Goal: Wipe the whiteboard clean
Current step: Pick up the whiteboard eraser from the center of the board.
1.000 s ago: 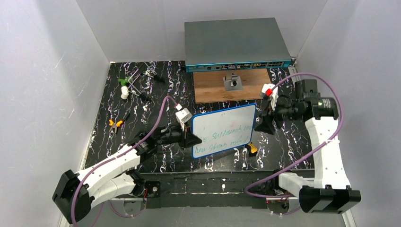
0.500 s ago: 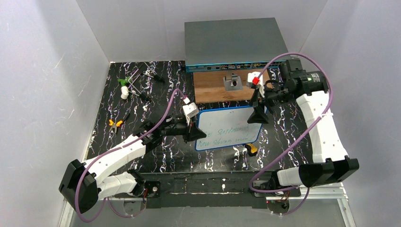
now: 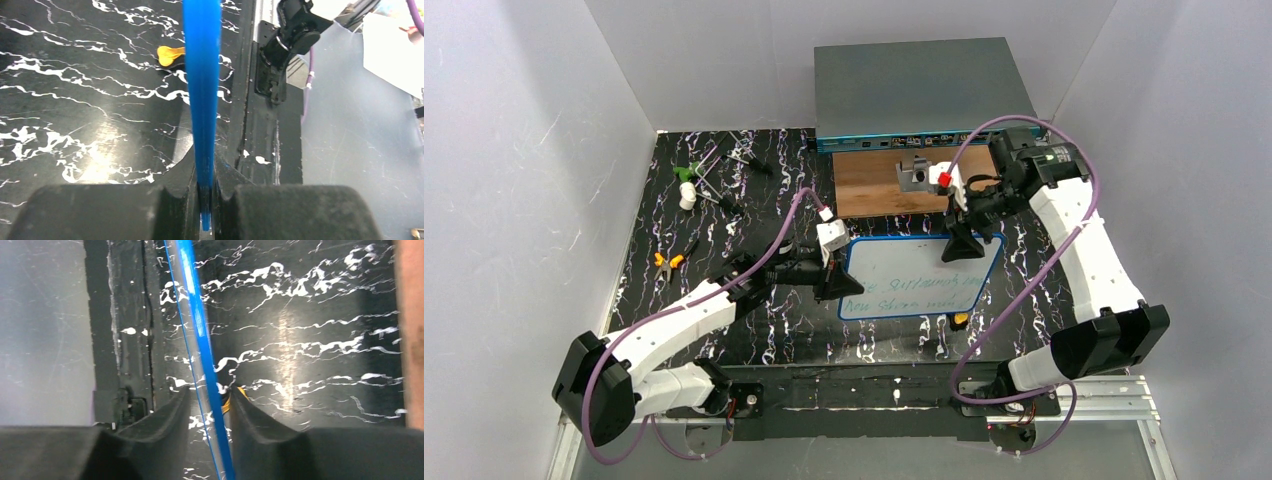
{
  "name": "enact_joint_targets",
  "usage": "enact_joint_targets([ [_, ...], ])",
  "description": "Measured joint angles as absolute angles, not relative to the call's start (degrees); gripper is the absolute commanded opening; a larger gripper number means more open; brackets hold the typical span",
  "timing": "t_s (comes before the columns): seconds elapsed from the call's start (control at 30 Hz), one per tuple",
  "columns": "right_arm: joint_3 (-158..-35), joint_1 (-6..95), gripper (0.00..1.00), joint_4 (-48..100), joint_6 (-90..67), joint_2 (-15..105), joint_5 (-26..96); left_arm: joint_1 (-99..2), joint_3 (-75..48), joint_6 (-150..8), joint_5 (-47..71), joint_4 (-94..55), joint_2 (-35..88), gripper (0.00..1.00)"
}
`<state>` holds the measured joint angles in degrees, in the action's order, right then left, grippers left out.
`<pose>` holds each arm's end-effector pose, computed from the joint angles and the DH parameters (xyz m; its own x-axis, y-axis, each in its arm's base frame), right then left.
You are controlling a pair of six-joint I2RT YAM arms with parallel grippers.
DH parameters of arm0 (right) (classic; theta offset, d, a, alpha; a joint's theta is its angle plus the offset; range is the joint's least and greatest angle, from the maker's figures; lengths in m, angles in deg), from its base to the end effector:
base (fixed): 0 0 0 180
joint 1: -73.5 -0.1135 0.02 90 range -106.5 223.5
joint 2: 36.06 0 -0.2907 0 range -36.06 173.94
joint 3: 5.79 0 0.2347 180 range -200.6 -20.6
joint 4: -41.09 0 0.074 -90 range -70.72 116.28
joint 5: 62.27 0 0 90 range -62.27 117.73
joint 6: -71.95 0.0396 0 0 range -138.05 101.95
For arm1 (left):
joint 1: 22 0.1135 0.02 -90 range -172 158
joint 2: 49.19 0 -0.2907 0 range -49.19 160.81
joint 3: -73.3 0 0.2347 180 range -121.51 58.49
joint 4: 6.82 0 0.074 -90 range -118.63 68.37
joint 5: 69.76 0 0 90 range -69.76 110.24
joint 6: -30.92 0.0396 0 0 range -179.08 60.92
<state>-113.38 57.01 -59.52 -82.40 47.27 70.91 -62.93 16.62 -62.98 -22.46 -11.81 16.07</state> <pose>0.2076 0.0897 0.3987 -0.0772 -0.7084 -0.7016 -0.9966 0.0342 0.0751 0.1567 -0.1714 0.3183 -0.2435 0.1450 -0.9590 0.9652 0.1335 -0.2249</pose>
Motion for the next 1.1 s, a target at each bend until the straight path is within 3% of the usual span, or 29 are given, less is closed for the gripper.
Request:
enact_joint_targets([
  [0.03,-113.0,56.6,0.04,-59.7,-82.8,47.6,70.8,-63.0,16.6,-62.9,-23.0,-11.9,16.3,0.00],
  [0.07,-112.7,56.4,0.01,-59.8,-83.1,48.0,70.8,-63.1,16.6,-62.7,-23.5,-11.9,16.4,0.00],
  [0.37,-112.4,55.7,0.01,-63.1,-87.0,48.5,71.6,-62.2,16.6,-61.1,-25.2,-12.3,16.9,0.00],
  [0.4,-112.4,55.7,0.01,-63.1,-86.6,48.4,71.5,-62.2,16.7,-61.2,-25.0,-12.0,16.9,0.10],
  [0.47,-112.4,55.7,0.01,-62.4,-84.7,47.7,70.8,-62.2,16.8,-61.9,-24.5,-11.4,17.1,0.45],
  [0.63,-112.2,57.0,0.01,-58.8,-77.3,46.1,67.3,-62.1,16.4,-65.3,-18.6,-6.4,18.1,0.97],
  [0.87,-112.2,66.2,0.01,-55.9,-71.7,45.4,65.3,-61.8,18.6,-70.2,-8.1,-4.1,12.2,0.98],
  [1.1,-111.0,71.2,0.01,-54.2,-67.3,42.4,62.0,-62.8,25.3,-85.8,-0.5,-1.0,6.1,0.97],
])
